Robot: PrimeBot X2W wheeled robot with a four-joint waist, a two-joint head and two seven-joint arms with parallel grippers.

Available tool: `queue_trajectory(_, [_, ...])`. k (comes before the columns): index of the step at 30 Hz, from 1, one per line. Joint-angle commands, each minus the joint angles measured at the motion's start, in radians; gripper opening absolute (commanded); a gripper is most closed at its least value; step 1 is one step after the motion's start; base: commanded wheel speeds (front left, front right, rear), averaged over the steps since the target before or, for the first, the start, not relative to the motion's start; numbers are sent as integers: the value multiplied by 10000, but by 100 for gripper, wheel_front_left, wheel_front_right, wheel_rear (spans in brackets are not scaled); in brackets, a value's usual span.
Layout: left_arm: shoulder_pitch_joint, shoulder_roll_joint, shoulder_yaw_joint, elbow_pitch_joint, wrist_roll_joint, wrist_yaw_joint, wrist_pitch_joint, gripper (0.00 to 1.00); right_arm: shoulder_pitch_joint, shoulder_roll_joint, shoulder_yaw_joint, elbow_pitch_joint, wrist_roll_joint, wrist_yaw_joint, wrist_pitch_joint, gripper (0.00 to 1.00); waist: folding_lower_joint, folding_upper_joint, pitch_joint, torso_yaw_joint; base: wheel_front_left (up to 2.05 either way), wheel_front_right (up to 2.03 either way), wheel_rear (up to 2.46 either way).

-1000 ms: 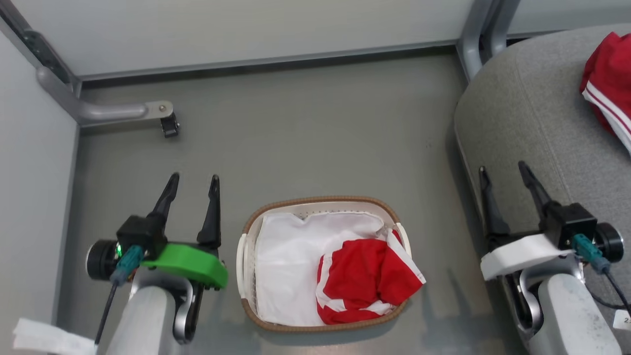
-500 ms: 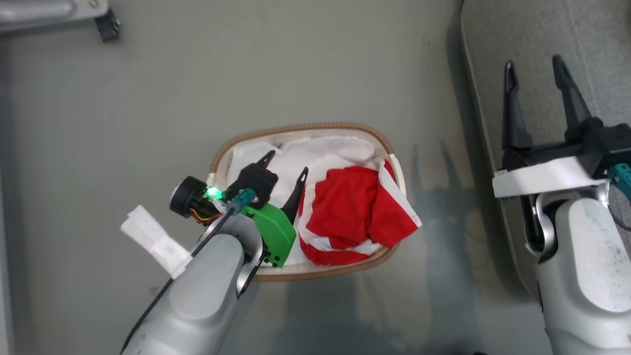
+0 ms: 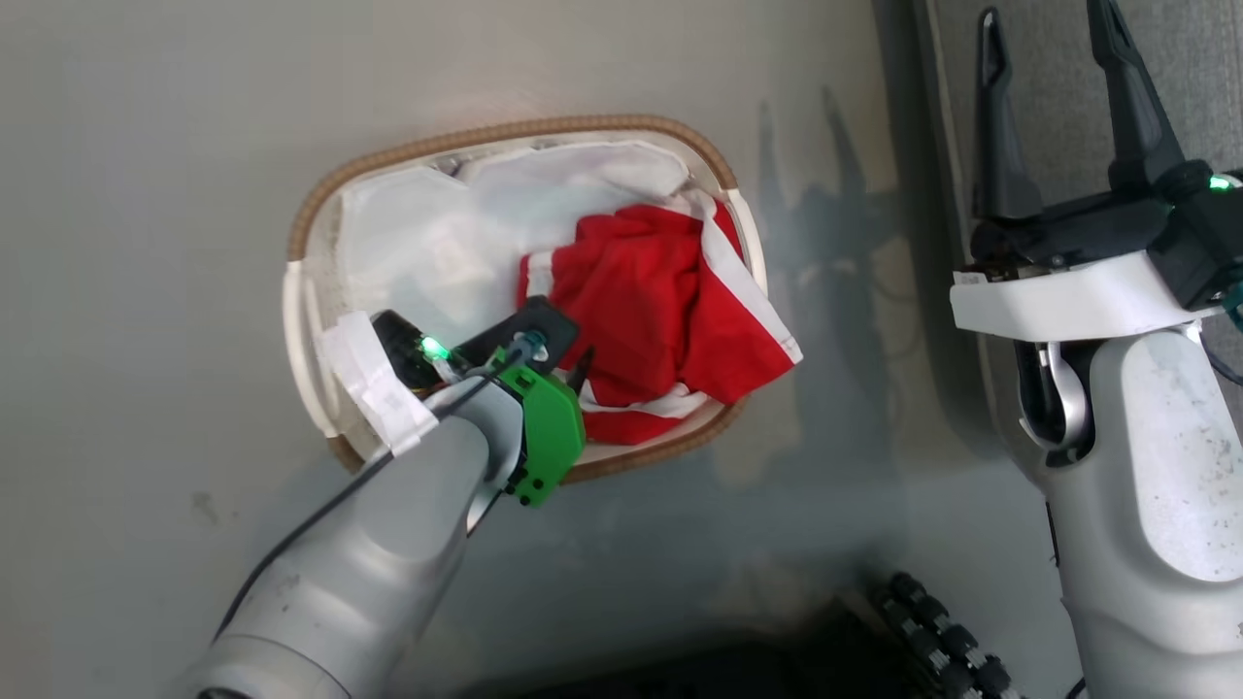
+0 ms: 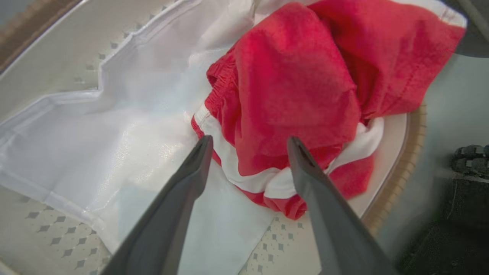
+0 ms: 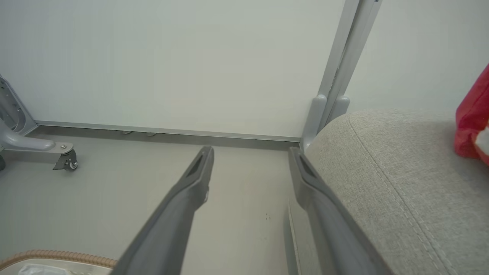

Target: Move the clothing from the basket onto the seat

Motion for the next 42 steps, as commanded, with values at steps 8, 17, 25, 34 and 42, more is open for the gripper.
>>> queue_trajectory(8, [-1067,99,-71,1219,-106,-20,54,100,-366,-18,264,-378,546,-14,-24,100,-2,0,1549,-1280,0,0,0])
queue_trajectory(17, [-1564,127,34,1958,-367,-14,-299,0,-402,-22,486,-555,854,-14,-24,100,-2,0,1700,-1547,0,0,0])
queue_trajectory(25, [-1373,72,-32,1836,-732,-18,-1059,0,-355,-24,395,-327,750,-14,-24,100,-2,0,1364,-1352,0,0,0])
queue_trajectory(34, [-1008,49,-598,1311,-1144,-20,-1838,0,135,-30,209,475,258,-14,-24,100,-2,0,-241,-511,0,0,0])
queue_trajectory(42, [-325,231,-1379,477,-1745,-21,-2204,0,1088,-33,-42,1618,-117,-14,-22,100,-2,0,-2638,332,0,0,0])
